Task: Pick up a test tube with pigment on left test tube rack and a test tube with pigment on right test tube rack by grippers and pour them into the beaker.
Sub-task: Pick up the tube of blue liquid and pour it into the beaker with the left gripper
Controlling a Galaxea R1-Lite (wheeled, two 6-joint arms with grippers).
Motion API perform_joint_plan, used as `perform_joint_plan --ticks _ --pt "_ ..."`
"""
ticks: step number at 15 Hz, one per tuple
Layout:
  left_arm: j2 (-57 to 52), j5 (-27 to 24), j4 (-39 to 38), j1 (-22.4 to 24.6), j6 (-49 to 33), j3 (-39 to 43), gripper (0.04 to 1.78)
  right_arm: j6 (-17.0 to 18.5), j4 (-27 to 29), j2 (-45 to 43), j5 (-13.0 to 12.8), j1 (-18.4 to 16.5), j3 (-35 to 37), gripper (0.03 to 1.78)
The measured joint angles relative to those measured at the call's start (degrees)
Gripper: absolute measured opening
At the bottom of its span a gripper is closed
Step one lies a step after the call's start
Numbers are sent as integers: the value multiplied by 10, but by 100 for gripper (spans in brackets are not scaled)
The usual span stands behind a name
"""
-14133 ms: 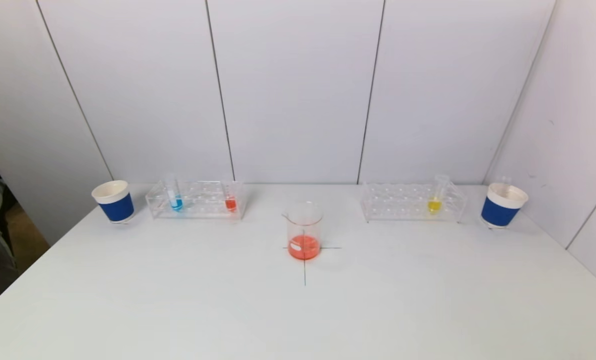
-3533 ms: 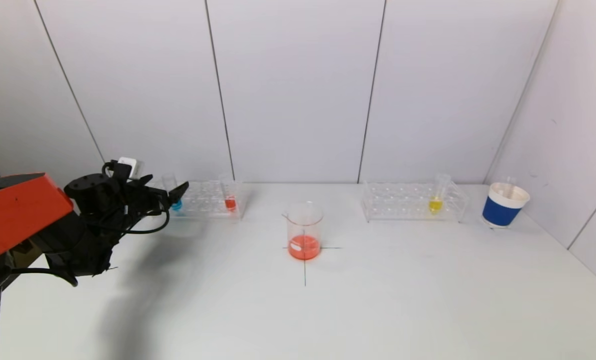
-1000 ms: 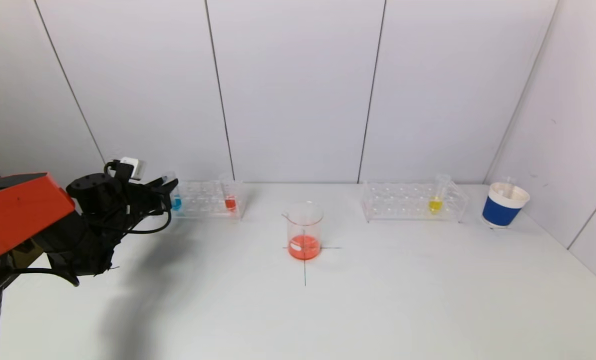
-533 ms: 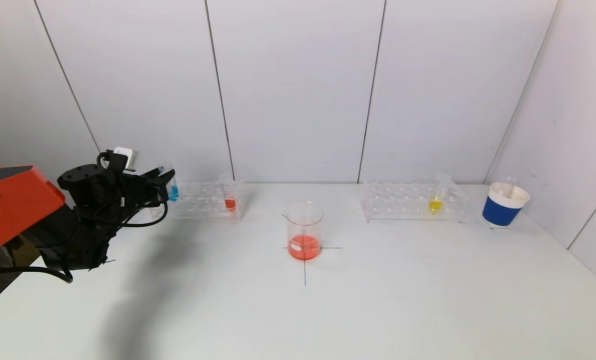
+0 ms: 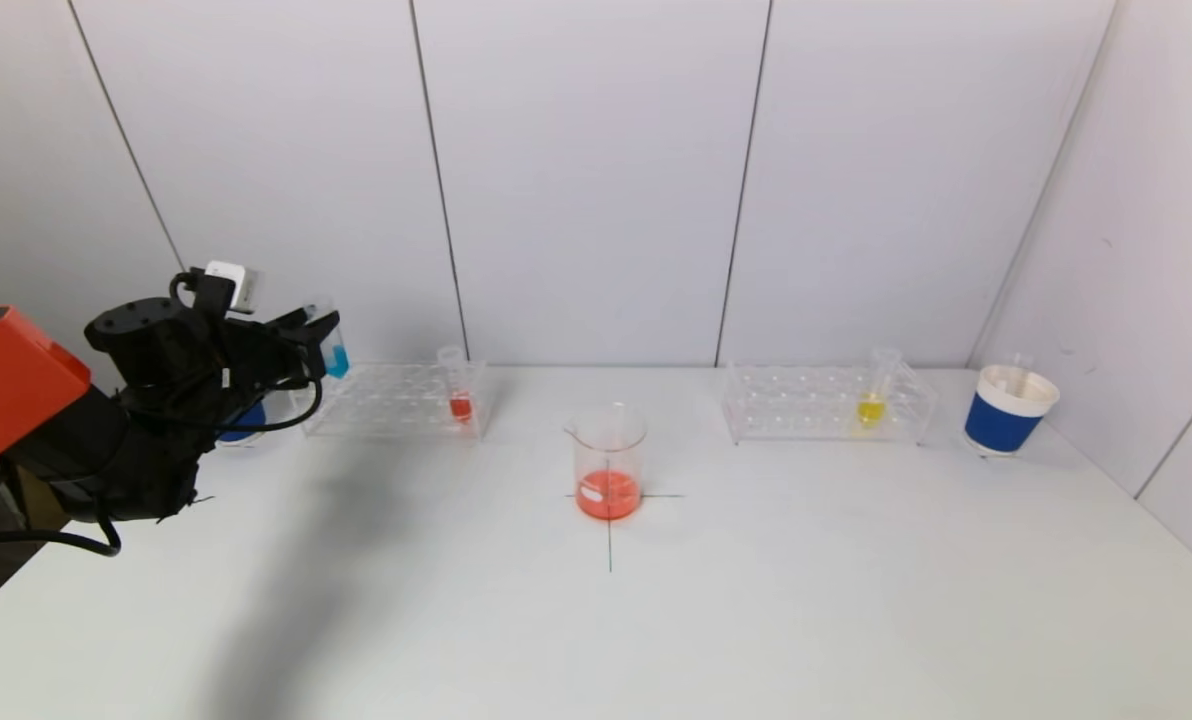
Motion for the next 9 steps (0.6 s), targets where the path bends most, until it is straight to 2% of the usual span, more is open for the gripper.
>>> perform_joint_plan --ticks 9 --pt "-102 -6 79 -2 0 -1 43 0 0 0 0 0 0 177"
